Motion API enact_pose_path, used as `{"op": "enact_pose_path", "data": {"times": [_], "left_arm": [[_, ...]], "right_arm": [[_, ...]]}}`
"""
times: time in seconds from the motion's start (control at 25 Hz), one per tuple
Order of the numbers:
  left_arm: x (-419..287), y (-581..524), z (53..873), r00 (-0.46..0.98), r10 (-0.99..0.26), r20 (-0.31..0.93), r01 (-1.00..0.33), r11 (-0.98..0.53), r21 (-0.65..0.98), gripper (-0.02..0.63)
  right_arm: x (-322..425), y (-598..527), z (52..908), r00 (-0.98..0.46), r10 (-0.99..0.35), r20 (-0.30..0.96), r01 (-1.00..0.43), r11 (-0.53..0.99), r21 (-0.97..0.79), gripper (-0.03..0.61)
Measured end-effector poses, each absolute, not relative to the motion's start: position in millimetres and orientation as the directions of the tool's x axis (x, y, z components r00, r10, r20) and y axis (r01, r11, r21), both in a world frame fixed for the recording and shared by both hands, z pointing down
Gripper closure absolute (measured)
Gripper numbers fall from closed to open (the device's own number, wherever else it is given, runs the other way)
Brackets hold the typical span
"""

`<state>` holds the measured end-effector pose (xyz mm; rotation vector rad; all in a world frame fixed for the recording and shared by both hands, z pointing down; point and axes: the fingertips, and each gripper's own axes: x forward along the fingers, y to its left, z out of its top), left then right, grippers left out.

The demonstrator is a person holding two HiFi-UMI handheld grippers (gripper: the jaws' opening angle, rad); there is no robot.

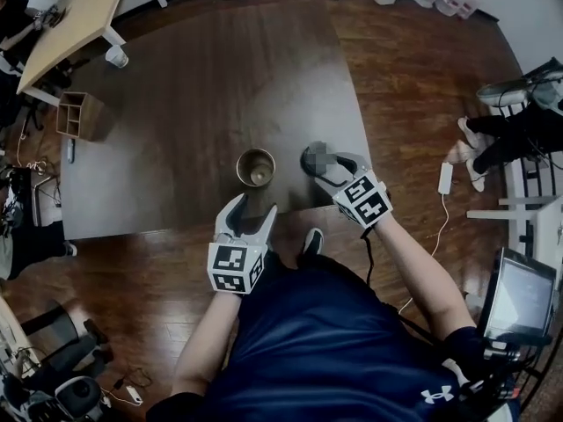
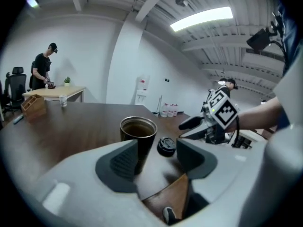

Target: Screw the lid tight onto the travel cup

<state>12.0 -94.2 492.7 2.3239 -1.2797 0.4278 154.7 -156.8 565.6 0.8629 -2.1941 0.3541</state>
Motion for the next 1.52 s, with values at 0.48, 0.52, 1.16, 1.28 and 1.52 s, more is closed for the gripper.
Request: {"op": "enact_pose_path", "data": {"times": [0.48, 0.52, 1.16, 1.28, 1.52], "left_arm": [[-27, -99, 500, 0.487, -0.732, 0.477, -0.873, -0.380, 0.307, 0.356], [-32, -99, 501, 0.479, -0.735, 0.480, -0.876, -0.370, 0.309, 0.356], [-32, -103, 497, 0.492, -0.729, 0.476, -0.870, -0.391, 0.300, 0.377], [-25, -104, 498, 0.523, -0.707, 0.476, -0.852, -0.449, 0.268, 0.377], [-23, -114, 517, 0.549, -0.663, 0.508, -0.804, -0.586, 0.104, 0.322]], "right_arm": [[168, -188, 638, -0.322, -0.239, 0.916, -0.634, 0.773, -0.021, 0.236], [167, -190, 641, -0.315, -0.237, 0.919, -0.635, 0.773, -0.018, 0.236], [166, -190, 646, -0.303, -0.192, 0.933, -0.656, 0.752, -0.058, 0.245], [155, -188, 619, -0.363, -0.200, 0.910, -0.628, 0.774, -0.080, 0.245], [110, -184, 522, -0.506, -0.170, 0.845, -0.467, 0.879, -0.103, 0.245]]}}
